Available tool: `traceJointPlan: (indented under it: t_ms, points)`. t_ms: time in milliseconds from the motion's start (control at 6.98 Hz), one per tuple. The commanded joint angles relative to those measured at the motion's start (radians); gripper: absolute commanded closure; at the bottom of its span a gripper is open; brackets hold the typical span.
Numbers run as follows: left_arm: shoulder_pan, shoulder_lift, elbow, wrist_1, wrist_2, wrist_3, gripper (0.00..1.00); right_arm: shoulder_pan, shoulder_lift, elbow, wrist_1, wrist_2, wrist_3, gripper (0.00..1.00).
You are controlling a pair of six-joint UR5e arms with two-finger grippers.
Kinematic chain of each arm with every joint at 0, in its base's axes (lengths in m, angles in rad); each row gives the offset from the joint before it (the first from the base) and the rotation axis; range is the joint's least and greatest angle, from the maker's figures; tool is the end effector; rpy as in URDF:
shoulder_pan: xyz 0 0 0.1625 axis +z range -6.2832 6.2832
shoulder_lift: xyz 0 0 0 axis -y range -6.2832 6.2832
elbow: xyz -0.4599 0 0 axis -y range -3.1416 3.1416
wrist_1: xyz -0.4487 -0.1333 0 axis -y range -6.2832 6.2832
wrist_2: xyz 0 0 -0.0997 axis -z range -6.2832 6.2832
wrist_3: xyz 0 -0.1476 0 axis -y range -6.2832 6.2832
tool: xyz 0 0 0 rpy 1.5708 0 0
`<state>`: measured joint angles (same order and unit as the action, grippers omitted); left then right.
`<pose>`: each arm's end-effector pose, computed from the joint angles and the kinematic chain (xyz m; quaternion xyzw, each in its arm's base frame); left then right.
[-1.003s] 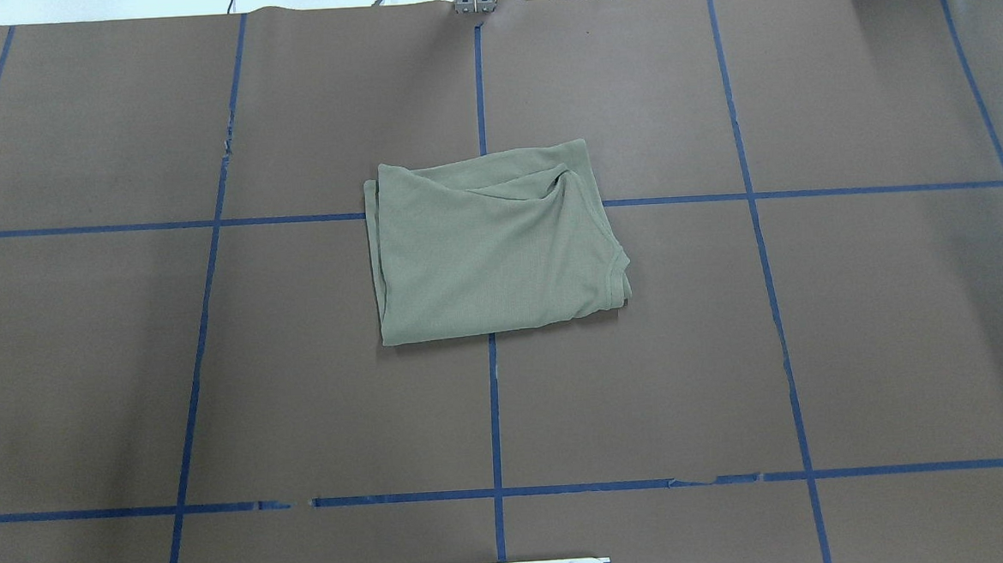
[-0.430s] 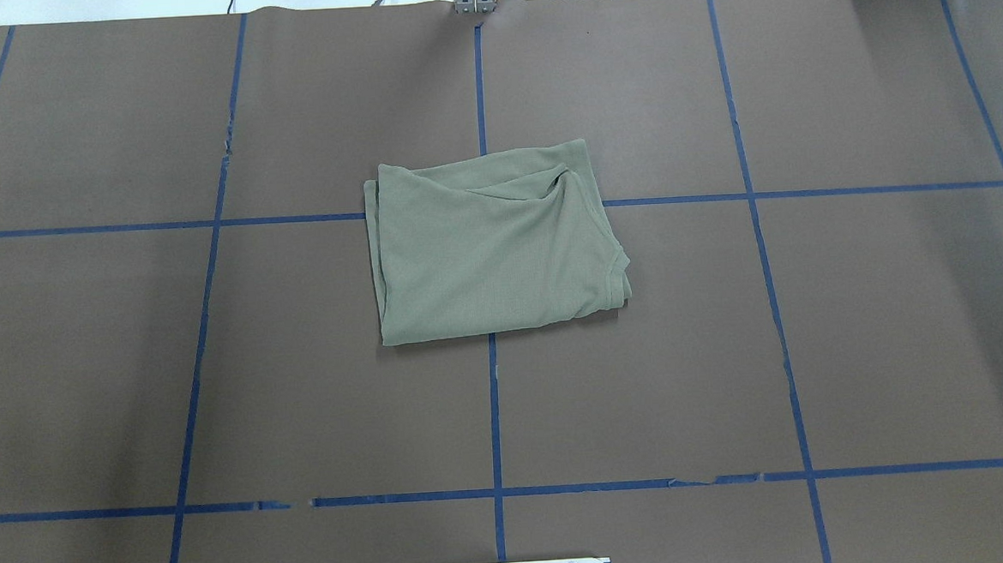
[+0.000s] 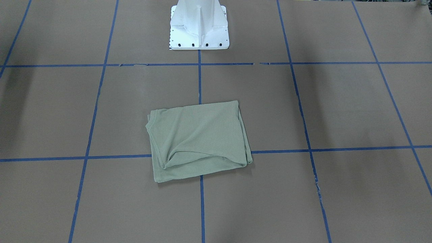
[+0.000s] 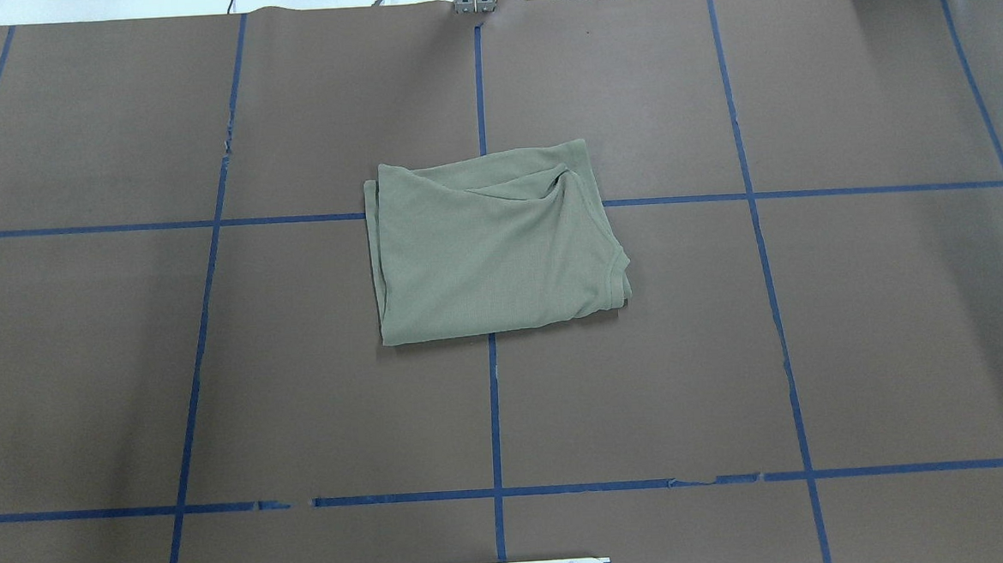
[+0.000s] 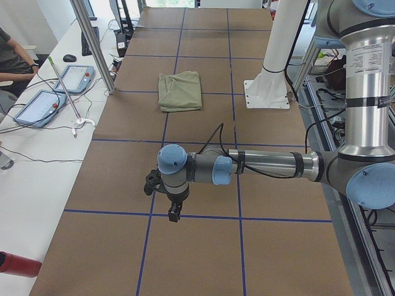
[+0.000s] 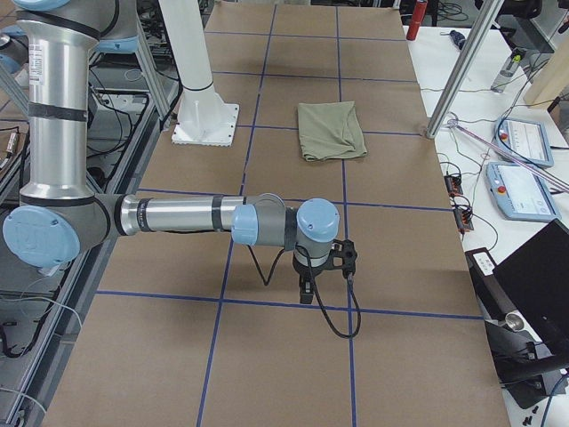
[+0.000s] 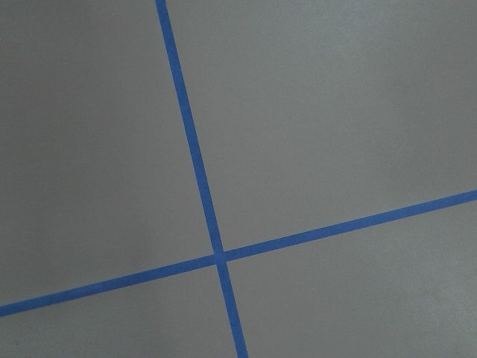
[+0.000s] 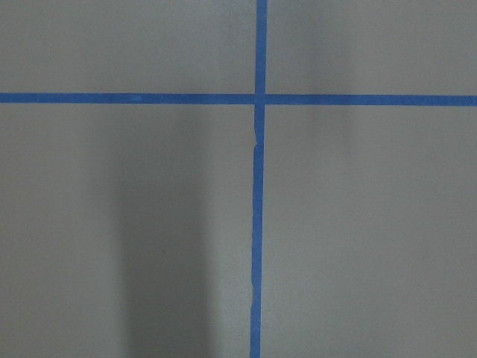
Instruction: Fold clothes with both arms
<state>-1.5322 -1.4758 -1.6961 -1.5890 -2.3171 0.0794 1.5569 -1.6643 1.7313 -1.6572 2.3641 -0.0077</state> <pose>-0.0134 -0.5106 0.7101 0.0300 0.3639 0.0637 0.9288 0.0211 -0.5028 0.6958 -0.0101 -0.3863 -0.0062 0.9223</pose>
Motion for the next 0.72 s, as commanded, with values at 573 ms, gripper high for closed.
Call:
traceJointPlan:
  t_ms: [573]
  points:
    - [-0.002, 0.005, -0.008, -0.003, 0.001, -0.124, 0.00, 0.000, 0.006, -0.001, 0.000, -0.002, 0.000, 0.00]
